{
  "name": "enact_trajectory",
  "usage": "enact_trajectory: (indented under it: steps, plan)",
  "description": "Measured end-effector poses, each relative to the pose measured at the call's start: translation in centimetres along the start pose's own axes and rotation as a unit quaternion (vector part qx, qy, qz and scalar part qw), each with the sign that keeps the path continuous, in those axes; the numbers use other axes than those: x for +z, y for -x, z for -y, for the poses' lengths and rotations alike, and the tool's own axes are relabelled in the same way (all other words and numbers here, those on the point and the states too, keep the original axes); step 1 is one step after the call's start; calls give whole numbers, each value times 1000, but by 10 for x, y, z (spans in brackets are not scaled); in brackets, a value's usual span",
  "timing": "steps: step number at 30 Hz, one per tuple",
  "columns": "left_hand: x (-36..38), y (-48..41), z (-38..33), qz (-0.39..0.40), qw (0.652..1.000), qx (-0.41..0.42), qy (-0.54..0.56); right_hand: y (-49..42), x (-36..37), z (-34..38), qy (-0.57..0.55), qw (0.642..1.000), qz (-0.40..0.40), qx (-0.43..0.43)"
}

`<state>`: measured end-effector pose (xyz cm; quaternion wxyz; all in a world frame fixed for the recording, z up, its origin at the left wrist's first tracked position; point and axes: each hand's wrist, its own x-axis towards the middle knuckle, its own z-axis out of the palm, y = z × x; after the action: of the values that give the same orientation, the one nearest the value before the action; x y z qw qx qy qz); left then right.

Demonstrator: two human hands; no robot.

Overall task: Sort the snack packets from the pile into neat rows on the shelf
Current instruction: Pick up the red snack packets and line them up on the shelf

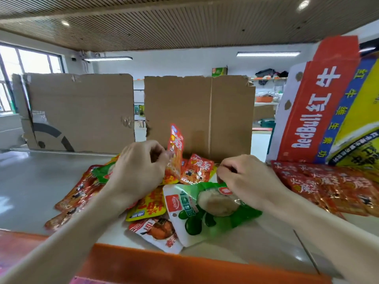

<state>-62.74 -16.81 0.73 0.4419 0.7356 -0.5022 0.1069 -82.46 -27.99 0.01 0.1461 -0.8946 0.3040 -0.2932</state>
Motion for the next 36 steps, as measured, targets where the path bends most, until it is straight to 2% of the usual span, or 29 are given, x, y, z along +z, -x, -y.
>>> enact_trajectory:
  steps: [2,5,8,10,12,14,18,22,27,30,36]
  plan:
    - [-3,4,-11,-33,997,50,48,0,-3,1,-24,1000,3,8]
    - [-5,11,-28,-28,986,95,134,2,-7,5,-48,999,5,12]
    - [-5,19,-41,-12,975,105,193,3,-9,6,-107,994,35,5]
    - [-3,23,-46,12,967,108,230,5,-12,9,-215,975,60,-5]
    - [-2,25,-49,29,961,100,255,8,-18,13,-332,942,51,-23]
    - [-1,27,-50,44,957,92,273,11,-24,17,-366,929,24,-50]
    - [0,29,-51,48,958,85,269,14,-27,17,-350,933,-8,-84]
    - [-7,27,-58,54,947,58,312,16,-35,18,-319,941,-16,-108]
    - [-15,14,-91,17,923,94,373,20,-50,17,-309,942,2,-135]
    - [-7,11,-111,-11,923,117,366,26,-62,9,-309,943,13,-122]
    - [23,18,-141,21,915,96,391,50,-92,-22,-251,962,4,-103]
